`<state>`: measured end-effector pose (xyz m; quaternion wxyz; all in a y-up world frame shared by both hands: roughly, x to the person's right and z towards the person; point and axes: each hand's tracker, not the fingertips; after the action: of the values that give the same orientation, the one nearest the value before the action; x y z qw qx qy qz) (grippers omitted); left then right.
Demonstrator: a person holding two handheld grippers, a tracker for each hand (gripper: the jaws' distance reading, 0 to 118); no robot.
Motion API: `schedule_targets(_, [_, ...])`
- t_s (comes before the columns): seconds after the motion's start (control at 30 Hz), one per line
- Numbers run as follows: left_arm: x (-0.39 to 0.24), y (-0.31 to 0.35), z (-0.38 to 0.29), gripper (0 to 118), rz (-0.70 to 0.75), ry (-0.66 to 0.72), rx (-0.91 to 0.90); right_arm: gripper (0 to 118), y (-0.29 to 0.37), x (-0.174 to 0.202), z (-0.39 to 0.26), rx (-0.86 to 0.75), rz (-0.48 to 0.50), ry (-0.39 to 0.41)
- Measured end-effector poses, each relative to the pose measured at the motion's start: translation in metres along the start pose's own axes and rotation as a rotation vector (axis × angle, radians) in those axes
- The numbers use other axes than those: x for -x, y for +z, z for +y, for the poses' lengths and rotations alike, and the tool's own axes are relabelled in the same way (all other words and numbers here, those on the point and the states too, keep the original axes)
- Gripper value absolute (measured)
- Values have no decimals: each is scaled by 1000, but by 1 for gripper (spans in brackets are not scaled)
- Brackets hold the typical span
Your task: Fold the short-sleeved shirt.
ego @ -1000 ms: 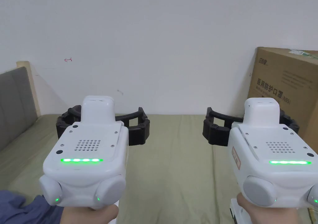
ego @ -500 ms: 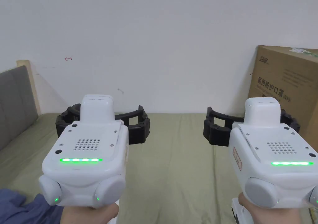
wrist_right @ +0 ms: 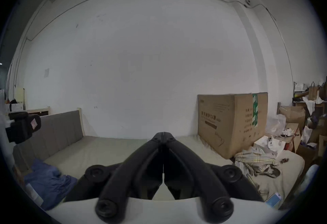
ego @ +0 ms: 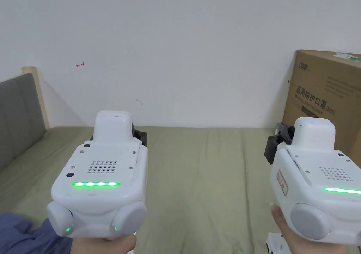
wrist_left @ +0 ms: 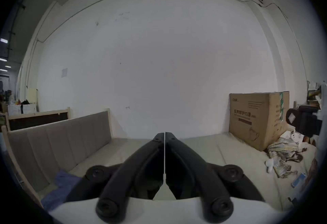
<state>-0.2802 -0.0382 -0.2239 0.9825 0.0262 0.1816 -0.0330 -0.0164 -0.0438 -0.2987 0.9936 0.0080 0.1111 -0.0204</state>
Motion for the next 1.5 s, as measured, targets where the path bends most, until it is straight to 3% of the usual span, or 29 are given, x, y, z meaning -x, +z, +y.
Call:
schedule_targets(0.13, [14,-1,-9,0,3,-21,31,1,-3,5,-7,16,58,-9])
schedule_targets(0.23, [42,8,-18,0,45,-42,78,1,-10,33,-17,36,114,-17])
schedule_targets(0.4, [140,39,-30,0,284,-11,151,0,-20,125,-33,118,342,-27])
schedule_targets(0.53, [218,78,-37,0,500,84,203,0,-12,210,-37,136,548,21])
schedule_targets(0.6, [244,93,-42,0,556,104,218,1,-6,244,-39,158,653,17])
schedule_targets(0.67, [257,100,-47,0,601,100,252,0,-1,268,-39,161,697,45])
schedule_targets(0.8, [266,95,-59,0,582,67,312,1,2,289,-44,184,746,83])
schedule_targets(0.9, [279,52,-88,0,527,-30,642,0,-6,293,-55,277,756,100])
schedule_targets(1.0, [303,21,-147,0,303,219,898,1,-21,293,-71,373,738,96])
schedule_targets(1.07, [317,6,-190,0,250,361,1063,1,-28,291,-82,424,734,95])
schedule_targets(1.1, [322,-1,-211,5,240,412,1120,1,-32,291,-87,444,726,99])
schedule_targets(1.13, [325,-5,-227,23,239,412,1166,1,-35,291,-91,456,723,101])
schedule_targets(1.17, [326,-9,-242,54,237,414,1197,1,-36,290,-96,470,724,100])
schedule_targets(1.23, [326,-18,-268,88,268,402,1243,1,-42,289,-105,496,729,104])
schedule_targets(1.3, [319,-24,-288,91,283,407,1246,1,-44,288,-114,514,734,121])
schedule_targets(1.4, [308,-39,-315,117,290,369,1264,1,-49,286,-127,532,734,155])
schedule_targets(1.5, [297,-51,-328,118,307,256,1266,0,-54,283,-138,558,725,165])
